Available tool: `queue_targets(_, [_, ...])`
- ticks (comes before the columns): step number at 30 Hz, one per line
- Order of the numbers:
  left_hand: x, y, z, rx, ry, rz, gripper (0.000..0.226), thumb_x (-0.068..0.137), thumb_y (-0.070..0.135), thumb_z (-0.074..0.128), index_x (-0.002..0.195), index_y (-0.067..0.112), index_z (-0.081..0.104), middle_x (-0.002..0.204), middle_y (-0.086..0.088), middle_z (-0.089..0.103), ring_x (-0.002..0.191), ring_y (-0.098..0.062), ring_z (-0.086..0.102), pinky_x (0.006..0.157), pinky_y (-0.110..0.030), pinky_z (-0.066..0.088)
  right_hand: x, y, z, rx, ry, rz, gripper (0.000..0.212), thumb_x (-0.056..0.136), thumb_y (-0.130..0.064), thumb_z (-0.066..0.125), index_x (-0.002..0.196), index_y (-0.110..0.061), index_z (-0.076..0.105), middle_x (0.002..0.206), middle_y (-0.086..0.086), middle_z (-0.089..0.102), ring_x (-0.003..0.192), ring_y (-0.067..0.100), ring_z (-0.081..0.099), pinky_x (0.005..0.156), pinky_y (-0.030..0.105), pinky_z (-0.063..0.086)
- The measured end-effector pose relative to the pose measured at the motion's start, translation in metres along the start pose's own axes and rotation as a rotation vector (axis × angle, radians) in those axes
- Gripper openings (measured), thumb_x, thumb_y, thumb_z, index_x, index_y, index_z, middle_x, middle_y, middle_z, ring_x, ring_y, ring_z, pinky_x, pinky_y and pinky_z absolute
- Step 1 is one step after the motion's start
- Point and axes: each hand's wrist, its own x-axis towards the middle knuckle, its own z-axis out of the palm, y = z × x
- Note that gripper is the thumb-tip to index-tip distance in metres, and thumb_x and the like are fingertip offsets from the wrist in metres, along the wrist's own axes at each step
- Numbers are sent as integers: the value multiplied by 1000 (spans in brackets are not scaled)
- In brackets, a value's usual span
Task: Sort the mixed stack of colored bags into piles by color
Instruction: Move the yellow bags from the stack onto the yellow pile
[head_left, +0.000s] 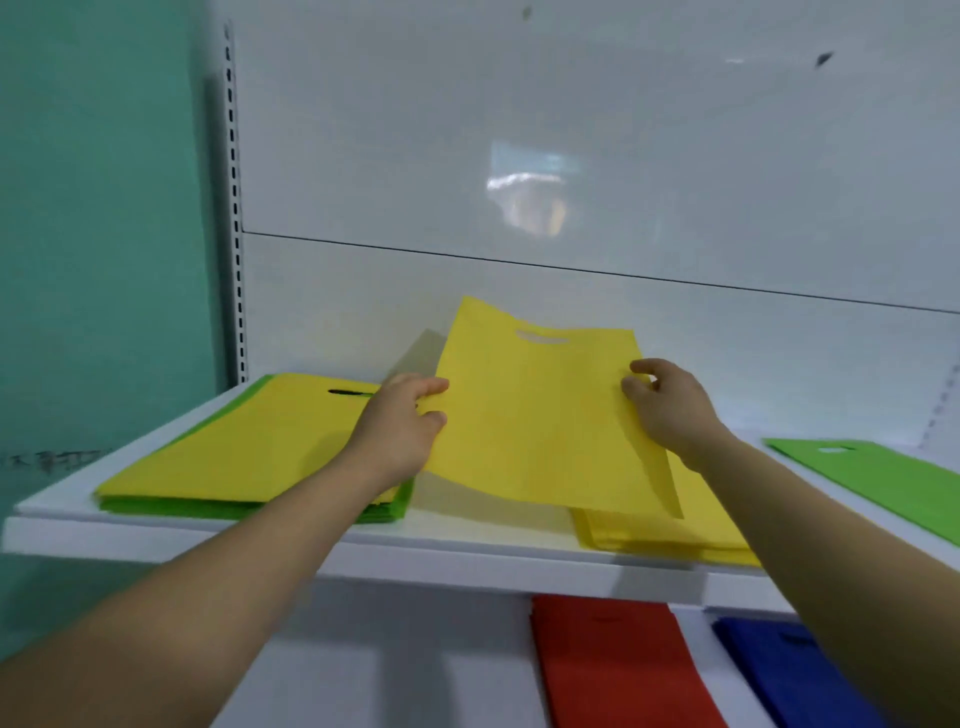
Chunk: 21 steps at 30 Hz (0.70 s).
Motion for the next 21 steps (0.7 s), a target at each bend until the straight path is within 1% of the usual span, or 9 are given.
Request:
queue_targets(2, [-3,18,33,10,-40,2,42,91,11,59,132,12,53,135,-4,46,121,-18,47,92,-15,31,9,28,-20,-121,-32,1,40,99,-30,48,136,-15,50,135,12,52,121,31,49,99,37,41])
queue_targets(5, [-10,41,75,13,-108,-20,50,89,20,64,136,13,49,138,-2,42,123,-18,45,95,-19,32,21,66,-48,-248,-58,-10,39,99,-29,47,135,-12,51,135,13,53,123,31,48,97,34,40])
queue_targets(8, [-19,61,111,13,-204,-52,59,87,28,66,140,14,43,142,2,36,126,-16,41,94,-18,31,32,101,-68,-324,-80,-12,38,99,-29,47,133,-13,52,134,13,54,122,31,49,95,33,40])
queue_targets(10, [-26,67,128,51,-274,-85,64,88,32,65,143,14,39,144,2,33,128,-14,39,92,-17,29,36,120,-75,-381,-124,-2,38,98,-30,48,132,-13,52,133,13,55,121,31,50,94,32,41])
queue_targets(12, [-31,71,140,151,-340,-112,66,89,39,62,145,15,36,149,1,28,131,-15,37,93,-17,30,38,135,-79,-459,-198,12,39,97,-31,48,132,-13,52,133,12,55,120,30,51,93,31,41])
queue_targets(14, [-35,74,145,293,-381,-103,68,90,45,57,146,16,32,154,-2,21,137,-17,30,102,-21,27,38,148,-81,-519,-271,21,43,96,-36,48,134,-14,51,135,12,52,121,28,50,94,31,42])
queue_targets(16, [-38,79,146,358,-405,-79,71,88,52,55,147,20,31,157,-2,14,142,-16,23,109,-23,21,37,157,-83,-531,-324,36,49,96,-43,48,136,-15,48,138,12,49,123,29,49,97,32,41])
queue_targets(18, [-42,85,145,375,-478,-51,76,83,57,59,146,25,31,157,1,16,142,-14,21,111,-24,19,36,163,-83,-557,-365,27,53,95,-46,48,137,-14,46,140,11,49,125,28,47,98,32,40])
queue_targets(21, [-47,92,146,438,-577,-33,77,80,54,66,144,26,36,155,5,26,140,-12,26,108,-21,21,35,165,-84,-607,-405,-7,51,97,-45,47,135,-10,49,138,11,51,125,28,48,98,31,39])
